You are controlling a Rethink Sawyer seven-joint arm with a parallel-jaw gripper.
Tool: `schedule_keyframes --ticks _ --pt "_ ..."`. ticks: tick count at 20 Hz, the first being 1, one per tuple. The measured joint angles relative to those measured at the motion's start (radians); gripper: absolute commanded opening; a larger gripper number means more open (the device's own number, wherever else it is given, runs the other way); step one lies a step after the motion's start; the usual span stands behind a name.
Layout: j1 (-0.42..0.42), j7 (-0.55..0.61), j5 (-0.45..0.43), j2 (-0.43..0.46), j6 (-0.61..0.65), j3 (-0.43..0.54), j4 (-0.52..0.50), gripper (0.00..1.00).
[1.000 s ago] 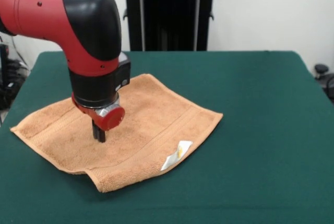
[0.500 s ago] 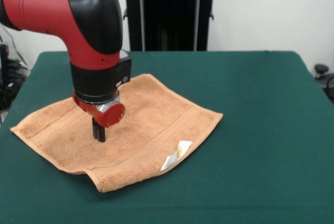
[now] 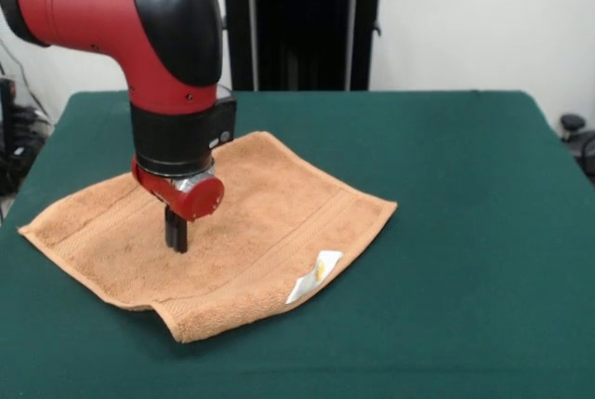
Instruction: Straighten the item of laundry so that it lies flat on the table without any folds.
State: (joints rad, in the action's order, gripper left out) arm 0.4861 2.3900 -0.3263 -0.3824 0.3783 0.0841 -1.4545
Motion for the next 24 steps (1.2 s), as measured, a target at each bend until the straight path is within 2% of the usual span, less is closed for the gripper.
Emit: schedule_keyframes --ticks 11,24 --pt "0.009 0.0 0.0 -0.013 -0.112 -0.017 -0.056 0.0" --pt "0.147 0.0 -0.074 -0.047 -0.147 -0.044 -0.135 0.0"
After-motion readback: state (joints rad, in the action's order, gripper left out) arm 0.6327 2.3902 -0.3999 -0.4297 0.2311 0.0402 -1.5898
